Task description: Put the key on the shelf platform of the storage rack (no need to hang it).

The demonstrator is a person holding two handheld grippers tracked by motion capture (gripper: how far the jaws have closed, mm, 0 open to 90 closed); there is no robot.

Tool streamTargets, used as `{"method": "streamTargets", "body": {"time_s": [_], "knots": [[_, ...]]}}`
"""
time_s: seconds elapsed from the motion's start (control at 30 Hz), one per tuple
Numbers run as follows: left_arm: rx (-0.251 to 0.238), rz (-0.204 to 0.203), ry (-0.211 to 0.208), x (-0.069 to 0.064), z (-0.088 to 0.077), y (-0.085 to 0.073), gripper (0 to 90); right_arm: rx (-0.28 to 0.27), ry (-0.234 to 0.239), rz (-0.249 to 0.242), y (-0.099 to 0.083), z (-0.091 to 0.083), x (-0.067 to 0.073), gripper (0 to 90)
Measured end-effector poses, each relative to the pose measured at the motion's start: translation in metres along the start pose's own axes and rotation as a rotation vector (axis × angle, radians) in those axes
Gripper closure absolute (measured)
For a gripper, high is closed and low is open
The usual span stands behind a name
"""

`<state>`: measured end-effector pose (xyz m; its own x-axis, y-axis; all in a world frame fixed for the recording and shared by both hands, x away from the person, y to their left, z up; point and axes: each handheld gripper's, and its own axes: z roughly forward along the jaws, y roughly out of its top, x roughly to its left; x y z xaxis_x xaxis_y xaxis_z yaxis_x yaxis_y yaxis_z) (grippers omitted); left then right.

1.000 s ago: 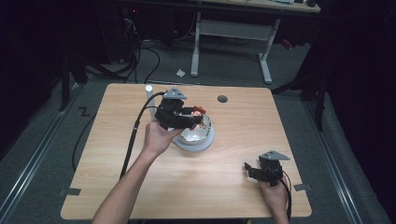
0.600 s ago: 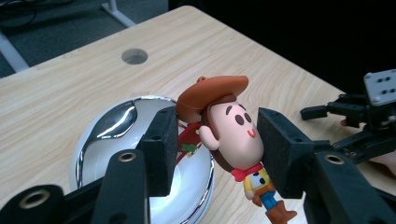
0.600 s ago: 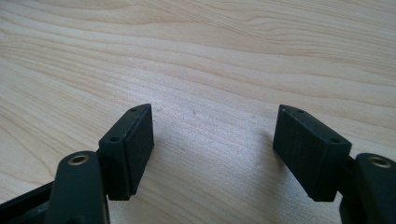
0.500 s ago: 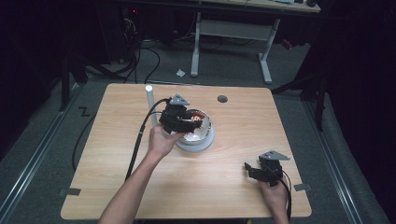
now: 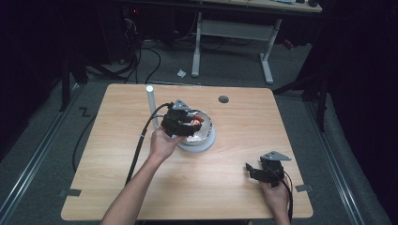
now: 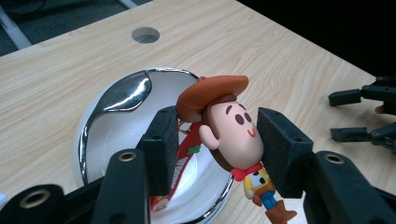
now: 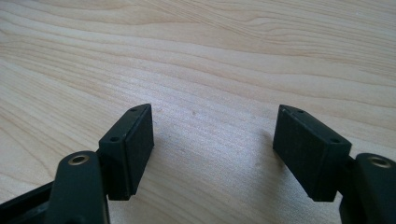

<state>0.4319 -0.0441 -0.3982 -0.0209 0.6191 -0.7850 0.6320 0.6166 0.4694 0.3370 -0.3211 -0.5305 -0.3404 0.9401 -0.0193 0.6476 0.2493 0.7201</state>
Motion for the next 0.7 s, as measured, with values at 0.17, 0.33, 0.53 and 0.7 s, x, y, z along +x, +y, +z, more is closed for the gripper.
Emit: {"method": "streamTargets", "body": {"time_s": [0.17, 0.33, 0.53, 0.7], "knots": [[-0.005, 0.003, 0.013, 0.003, 0.008, -0.003, 50.8, 0.000, 0.000, 0.000, 0.000, 0.000, 0.000, 29.3], [-0.007, -0.005, 0.032, 0.006, 0.017, -0.005, 50.6, 0.000, 0.001, 0.000, 0.000, 0.000, 0.000, 29.2], [-0.017, -0.005, 0.061, 0.010, 0.028, -0.006, 50.1, 0.000, 0.001, -0.001, 0.000, 0.000, 0.000, 29.2], [-0.007, 0.029, 0.093, 0.016, 0.038, -0.014, 49.8, -0.001, 0.001, 0.001, 0.000, 0.000, 0.000, 29.2]]}}
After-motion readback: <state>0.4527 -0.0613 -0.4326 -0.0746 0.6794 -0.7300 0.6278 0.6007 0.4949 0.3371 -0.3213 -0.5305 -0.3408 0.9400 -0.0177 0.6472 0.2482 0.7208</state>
